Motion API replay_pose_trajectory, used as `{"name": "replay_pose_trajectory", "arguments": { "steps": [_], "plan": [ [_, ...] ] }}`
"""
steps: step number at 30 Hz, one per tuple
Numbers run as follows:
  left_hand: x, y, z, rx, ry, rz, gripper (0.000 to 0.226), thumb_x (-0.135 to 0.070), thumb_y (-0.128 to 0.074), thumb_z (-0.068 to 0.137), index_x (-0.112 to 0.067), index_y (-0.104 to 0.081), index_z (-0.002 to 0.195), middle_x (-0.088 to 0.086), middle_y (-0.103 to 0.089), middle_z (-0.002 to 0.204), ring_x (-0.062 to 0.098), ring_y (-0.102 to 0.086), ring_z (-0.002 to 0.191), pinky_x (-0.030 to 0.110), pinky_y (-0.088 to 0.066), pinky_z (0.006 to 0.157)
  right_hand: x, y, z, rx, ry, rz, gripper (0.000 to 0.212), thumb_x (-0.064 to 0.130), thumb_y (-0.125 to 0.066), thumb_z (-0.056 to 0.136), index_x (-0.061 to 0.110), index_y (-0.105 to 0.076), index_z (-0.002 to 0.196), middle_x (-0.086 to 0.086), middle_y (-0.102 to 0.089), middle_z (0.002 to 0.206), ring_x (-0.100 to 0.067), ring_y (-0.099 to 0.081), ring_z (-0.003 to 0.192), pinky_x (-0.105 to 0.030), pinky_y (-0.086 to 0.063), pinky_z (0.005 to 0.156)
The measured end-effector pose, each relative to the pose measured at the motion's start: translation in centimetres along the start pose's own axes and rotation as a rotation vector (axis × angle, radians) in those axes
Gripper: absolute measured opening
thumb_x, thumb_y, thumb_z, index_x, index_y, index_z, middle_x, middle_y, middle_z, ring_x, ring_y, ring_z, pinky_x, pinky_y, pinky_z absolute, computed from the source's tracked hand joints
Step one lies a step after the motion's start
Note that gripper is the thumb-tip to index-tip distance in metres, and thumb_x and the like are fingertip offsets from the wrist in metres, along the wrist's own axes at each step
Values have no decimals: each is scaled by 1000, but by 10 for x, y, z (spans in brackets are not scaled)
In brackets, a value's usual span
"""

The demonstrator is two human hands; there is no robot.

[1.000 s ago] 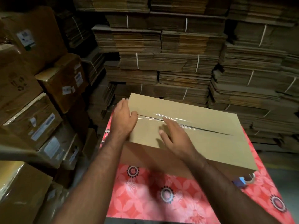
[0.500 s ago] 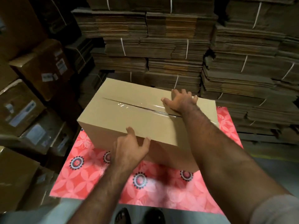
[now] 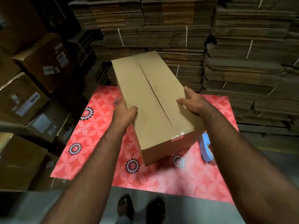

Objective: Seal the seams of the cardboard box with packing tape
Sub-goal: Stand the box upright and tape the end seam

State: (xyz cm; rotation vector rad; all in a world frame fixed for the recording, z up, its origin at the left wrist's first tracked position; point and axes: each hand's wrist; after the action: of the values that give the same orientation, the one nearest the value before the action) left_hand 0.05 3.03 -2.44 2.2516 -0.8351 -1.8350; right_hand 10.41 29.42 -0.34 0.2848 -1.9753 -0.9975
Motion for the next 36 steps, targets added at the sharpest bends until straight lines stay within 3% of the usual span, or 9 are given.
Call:
{"name": "replay_pose_trajectory", "arguments": {
  "steps": [2, 6, 10, 14, 19, 25, 29, 33, 36],
  "plan": [
    [-10, -5, -29, -4, -14, 40, 51, -24, -61, 74, -22, -58, 125, 0, -70, 113, 23, -66, 101, 39, -54, 95, -6, -2, -12, -7, 32, 46, 81, 36, -63, 94, 24, -18, 160, -6, -35, 159, -26, -39, 141, -35, -34, 111],
    [-10, 7, -8, 1, -43, 193, 51, -16, -55, 74, -19, -57, 125, 4, -68, 115, 26, -64, 104, 39, -53, 96, -6, -18, -37, 2, 40, 114, 82, 29, -65, 93, 13, -18, 158, -2, -48, 141, -17, -49, 123, -23, -38, 97],
    [-6, 27, 16, 67, -87, 230, 48, -21, -50, 76, -27, -60, 123, -2, -69, 114, 22, -64, 105, 35, -50, 97, -5, -59, -67, -36, 56, 179, 105, 60, -55, 76, 14, -10, 159, -16, -43, 148, -31, -44, 135, -41, -39, 112],
    [-1, 35, 4, 112, -125, 236, 50, -23, -49, 88, -28, -48, 138, -5, -62, 126, 21, -59, 115, 32, -43, 103, -5, -81, -83, -154, 77, 179, 83, 36, -51, 101, 11, 2, 160, -18, -23, 161, -29, -24, 148, -30, -21, 116],
    [20, 34, -14, 49, -178, 249, 51, -17, -45, 102, -19, -34, 152, 9, -54, 143, 30, -51, 129, 26, -36, 102, -8, -79, -88, -132, 120, 148, 80, 37, -47, 103, 12, 4, 160, -11, -17, 165, -22, -19, 150, -23, -18, 113],
    [40, 50, -23, 103, -204, 268, 59, -22, -44, 105, -22, -20, 159, 6, -42, 155, 27, -42, 139, 24, -29, 109, -3, -95, -120, -160, 106, 134, 79, 37, -47, 103, 14, 2, 160, -11, -20, 164, -22, -21, 149, -24, -19, 112],
    [47, 62, -31, 171, -259, 198, 54, -25, -50, 102, -29, -32, 153, 0, -53, 146, 25, -51, 131, 32, -36, 111, -3, -99, -141, -224, 67, 135, 80, 41, -51, 100, 14, -6, 161, -10, -27, 162, -23, -25, 148, -28, -22, 114],
    [61, 73, -49, 229, -311, 206, 59, -27, -58, 96, -31, -35, 149, -4, -56, 139, 19, -55, 122, 32, -41, 105, -18, -109, -163, -252, 95, 262, 79, 59, -55, 84, 29, -32, 153, 2, -51, 147, -18, -48, 134, -42, -38, 113],
    [73, 74, -71, 201, -445, 237, 60, -28, -56, 93, -22, -35, 150, 3, -55, 141, 24, -53, 125, 31, -39, 100, -29, -118, -181, -333, 52, 437, 60, 57, -53, 95, 27, -45, 146, 6, -58, 137, -11, -56, 122, -33, -44, 105]
  ]
}}
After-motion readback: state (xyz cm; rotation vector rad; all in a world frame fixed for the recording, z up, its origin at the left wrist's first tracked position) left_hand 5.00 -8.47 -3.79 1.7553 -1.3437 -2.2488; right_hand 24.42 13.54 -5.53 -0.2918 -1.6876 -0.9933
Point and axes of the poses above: each hand's wrist, its own z-axis towards the middle knuckle, its own y-axis out of the back of the hand, x = y × z
